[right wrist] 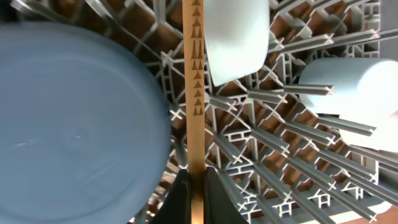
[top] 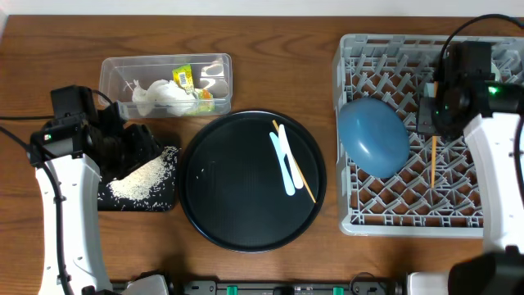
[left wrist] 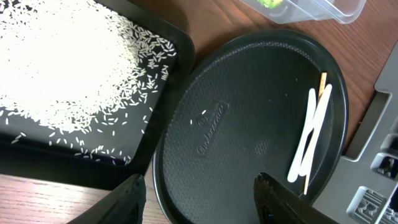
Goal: Sort waste into correct bins and load items into the dishwasher rack
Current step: 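Carry the chopstick to the rack and insert it upright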
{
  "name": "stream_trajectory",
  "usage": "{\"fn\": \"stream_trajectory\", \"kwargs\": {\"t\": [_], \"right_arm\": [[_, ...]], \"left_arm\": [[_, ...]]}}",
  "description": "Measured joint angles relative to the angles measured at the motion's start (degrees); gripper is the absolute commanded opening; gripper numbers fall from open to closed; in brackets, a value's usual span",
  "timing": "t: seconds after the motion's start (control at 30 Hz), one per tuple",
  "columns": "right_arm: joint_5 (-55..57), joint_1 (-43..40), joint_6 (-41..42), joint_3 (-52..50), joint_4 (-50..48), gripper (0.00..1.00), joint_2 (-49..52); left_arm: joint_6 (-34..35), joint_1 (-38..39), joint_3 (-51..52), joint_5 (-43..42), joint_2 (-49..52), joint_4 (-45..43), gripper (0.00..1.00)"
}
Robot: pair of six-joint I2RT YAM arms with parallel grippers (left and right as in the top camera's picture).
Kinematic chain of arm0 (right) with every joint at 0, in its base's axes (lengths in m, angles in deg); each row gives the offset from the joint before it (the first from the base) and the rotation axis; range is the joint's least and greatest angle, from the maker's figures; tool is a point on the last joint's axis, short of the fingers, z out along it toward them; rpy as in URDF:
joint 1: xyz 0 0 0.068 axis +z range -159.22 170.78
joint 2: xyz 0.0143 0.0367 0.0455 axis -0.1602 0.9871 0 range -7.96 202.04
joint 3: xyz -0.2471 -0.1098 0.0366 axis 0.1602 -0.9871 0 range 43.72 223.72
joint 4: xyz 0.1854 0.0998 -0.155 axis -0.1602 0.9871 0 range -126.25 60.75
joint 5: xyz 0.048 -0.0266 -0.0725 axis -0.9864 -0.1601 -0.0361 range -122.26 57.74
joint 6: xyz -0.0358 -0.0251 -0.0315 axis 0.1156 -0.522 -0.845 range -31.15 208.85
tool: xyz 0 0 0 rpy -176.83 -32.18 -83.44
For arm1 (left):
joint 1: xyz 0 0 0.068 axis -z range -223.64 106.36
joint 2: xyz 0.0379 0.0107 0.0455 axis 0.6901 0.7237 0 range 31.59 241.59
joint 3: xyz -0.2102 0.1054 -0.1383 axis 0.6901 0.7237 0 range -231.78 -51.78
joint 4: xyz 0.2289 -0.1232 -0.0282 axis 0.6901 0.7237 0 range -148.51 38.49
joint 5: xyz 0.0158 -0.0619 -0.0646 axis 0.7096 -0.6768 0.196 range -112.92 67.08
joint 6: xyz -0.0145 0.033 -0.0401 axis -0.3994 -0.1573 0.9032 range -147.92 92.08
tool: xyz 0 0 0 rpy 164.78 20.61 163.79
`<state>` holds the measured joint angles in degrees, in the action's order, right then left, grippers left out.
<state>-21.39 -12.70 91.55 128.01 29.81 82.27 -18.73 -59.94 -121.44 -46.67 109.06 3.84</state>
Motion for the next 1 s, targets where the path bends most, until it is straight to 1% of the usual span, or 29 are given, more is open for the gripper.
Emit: {"fn": "stream_trajectory", "kwargs": {"t": [0.37, 0.63, 1.0], "right_arm": [[3.0, -1.1, -2.3, -0.1, -1.8, 0.01, 7.6], [3.1, -1.1, -3.0, -0.1, -3.7, 0.01, 9.7], [3.2, -1.1, -3.8, -0.1, -5.6, 0.02, 10.3]], "left_arm": [[0.0, 0.0, 0.0, 0.0, 0.0, 0.0, 0.58], [0.0, 0.0, 0.0, 0.0, 0.0, 0.0, 0.58], [0.0, 0.0, 0.0, 0.0, 0.0, 0.0, 0.58]]}}
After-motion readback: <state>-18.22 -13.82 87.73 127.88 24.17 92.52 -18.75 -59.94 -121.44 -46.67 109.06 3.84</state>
